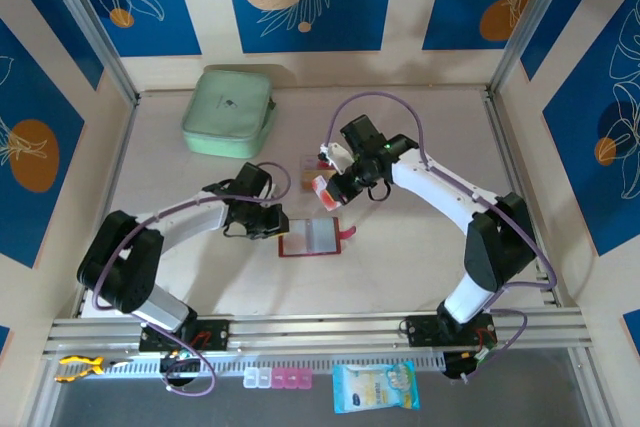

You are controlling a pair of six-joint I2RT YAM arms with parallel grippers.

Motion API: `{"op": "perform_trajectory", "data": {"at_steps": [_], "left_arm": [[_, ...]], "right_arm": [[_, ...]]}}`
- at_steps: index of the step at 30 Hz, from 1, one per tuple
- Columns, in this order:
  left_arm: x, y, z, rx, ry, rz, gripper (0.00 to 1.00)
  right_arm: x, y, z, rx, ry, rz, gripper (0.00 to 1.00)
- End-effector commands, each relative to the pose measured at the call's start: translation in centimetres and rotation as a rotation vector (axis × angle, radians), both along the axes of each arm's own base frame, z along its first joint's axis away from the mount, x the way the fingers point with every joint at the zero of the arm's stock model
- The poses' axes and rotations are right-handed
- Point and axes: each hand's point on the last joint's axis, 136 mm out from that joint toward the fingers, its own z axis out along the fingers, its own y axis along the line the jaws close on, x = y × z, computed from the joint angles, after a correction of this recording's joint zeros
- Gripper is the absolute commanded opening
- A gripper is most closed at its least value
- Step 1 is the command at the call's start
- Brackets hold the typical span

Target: Take the credit cards out of the card holder

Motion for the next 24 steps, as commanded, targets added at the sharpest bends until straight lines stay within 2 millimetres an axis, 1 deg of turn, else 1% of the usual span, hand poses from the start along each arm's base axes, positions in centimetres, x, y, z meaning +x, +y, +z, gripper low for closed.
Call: {"op": "perform_trajectory", "data": {"at_steps": [1, 4, 11, 14, 16, 19, 24], "left_arm": [[0.6, 0.3, 1.1, 0.002, -0.01, 0.016, 0.15], [0.8, 0.5, 1.1, 0.001, -0.01, 0.022, 0.15], [1.3, 0.8, 1.8, -0.009, -0.026, 0.028, 0.15], [1.5, 1.1, 1.7, -0.011, -0.027, 0.03, 0.16], [1.7, 1.0, 1.6, -0.018, -0.03, 0.031, 0.16], [2.1, 1.1, 1.6, -0.02, -0.035, 0.034, 0.16], [2.5, 1.3, 1.5, -0.025, -0.043, 0.045, 0.16]], "right_arm": [[0.8, -0.6, 0.0, -0.104, -0.159, 0.225, 0.0], [2.7, -1.1, 0.0, -0.165, -0.245, 0.28, 0.0], [6.7, -1.7, 0.1, -0.218, -0.266, 0.339, 0.0], [8.2, -1.5, 0.3, -0.219, -0.277, 0.345, 0.0], [9.1, -1.0, 0.3, -0.2, -0.283, 0.355, 0.0], [10.4, -0.5, -0.3, -0.201, -0.292, 0.363, 0.0], [12.1, -0.1, -1.6, -0.222, -0.286, 0.376, 0.0]]}}
